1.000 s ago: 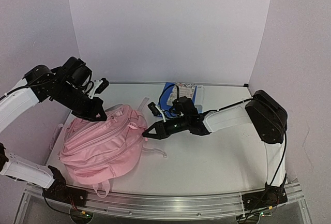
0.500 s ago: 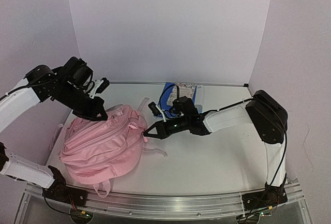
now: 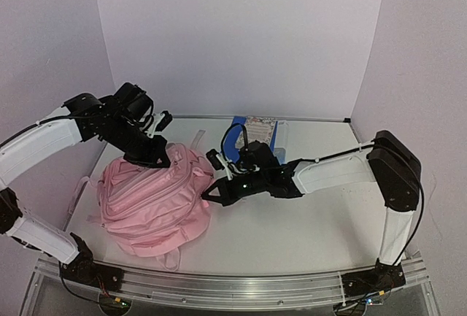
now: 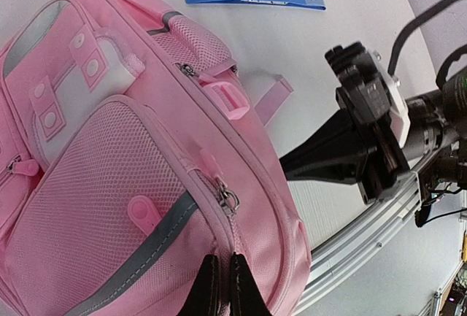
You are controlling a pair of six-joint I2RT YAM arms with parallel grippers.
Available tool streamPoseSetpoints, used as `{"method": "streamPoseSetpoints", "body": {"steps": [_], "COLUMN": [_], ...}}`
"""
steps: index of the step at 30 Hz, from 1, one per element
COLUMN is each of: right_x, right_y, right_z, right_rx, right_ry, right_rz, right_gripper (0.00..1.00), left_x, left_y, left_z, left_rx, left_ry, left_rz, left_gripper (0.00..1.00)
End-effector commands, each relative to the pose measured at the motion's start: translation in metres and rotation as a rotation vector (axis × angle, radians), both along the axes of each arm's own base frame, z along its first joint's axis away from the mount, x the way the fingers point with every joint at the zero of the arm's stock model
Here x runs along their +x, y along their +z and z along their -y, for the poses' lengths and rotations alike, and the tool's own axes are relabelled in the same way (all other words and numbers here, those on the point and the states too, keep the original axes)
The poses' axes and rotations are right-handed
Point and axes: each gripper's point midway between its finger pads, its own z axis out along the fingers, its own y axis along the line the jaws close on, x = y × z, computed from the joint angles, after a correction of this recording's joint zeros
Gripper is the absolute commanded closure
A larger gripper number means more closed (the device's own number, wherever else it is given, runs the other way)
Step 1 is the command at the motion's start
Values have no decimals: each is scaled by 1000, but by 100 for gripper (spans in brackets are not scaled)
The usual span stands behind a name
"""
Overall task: Pack the student bag
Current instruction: Unzip the student bag at the center of the board.
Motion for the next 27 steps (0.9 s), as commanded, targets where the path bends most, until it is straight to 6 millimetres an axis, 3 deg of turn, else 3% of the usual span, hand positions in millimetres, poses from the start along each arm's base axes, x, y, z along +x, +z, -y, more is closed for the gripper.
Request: {"method": "streamPoseSetpoints", "body": {"steps": [1,8,20,27], "right_x": [-23,-41,-61,-61], "right_y": [26,31,23,40], "right_z": [-5,-5,-7,-7], "right_rx": [2,-12,-25,38], "right_ry": [0,-50,-191,-300], "right_rz": [59,49,41,62], "right_gripper": [100,100,100,100], "left_x": [39,56,95,111], "left_y": [50,36,22,5], "left_z": [35,53,88,109], "left_rx": [-184,-209,-298,-382], "left_ry": [-9,-5,54,95], "left_rz": [211,208,218,197], "left_gripper": [100,100,100,100]}}
